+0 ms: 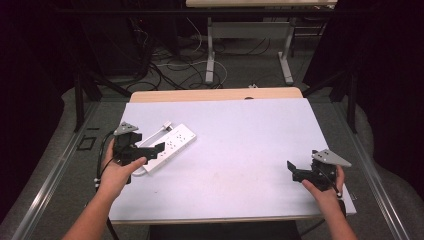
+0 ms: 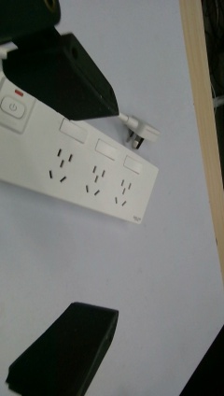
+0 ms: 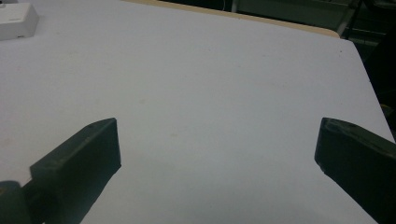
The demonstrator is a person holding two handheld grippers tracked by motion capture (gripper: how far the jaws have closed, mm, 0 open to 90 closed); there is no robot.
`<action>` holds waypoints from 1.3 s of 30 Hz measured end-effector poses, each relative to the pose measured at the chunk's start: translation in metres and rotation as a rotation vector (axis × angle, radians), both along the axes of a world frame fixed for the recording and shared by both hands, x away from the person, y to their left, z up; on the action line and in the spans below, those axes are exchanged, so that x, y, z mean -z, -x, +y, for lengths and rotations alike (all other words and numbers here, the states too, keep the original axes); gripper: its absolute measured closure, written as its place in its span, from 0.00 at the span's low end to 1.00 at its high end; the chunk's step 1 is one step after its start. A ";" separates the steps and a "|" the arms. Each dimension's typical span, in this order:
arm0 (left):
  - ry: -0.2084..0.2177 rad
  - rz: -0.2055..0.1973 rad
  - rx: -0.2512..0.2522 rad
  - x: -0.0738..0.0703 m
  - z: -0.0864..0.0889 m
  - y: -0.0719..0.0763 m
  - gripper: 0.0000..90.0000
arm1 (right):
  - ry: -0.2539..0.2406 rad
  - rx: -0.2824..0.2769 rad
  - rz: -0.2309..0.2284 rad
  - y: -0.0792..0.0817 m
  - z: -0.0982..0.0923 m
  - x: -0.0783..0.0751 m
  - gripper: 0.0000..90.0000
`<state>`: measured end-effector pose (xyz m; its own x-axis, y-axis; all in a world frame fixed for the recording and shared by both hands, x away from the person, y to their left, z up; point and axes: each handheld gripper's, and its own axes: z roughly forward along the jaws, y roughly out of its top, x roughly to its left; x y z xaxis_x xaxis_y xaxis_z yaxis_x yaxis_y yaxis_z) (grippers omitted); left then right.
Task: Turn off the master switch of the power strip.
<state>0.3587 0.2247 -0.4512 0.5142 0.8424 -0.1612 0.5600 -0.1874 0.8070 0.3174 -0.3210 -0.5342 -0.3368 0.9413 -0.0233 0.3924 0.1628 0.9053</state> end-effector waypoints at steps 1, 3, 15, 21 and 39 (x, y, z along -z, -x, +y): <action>0.016 -0.006 -0.002 0.000 -0.002 0.003 0.01 | 0.002 -0.001 -0.002 0.000 0.000 0.000 0.00; 0.027 -0.010 0.001 0.000 -0.006 0.008 0.01 | 0.000 0.000 -0.002 0.000 0.000 0.000 0.00; 0.036 -0.056 -0.008 0.004 -0.010 0.034 0.01 | 0.009 -0.007 0.003 0.001 -0.001 -0.002 0.00; 0.051 -0.072 -0.026 0.011 -0.008 0.044 0.01 | 0.010 -0.008 -0.002 0.001 -0.001 -0.003 0.00; 0.051 -0.078 -0.038 0.054 -0.004 0.059 0.01 | 0.012 -0.017 -0.004 0.001 -0.001 -0.003 0.00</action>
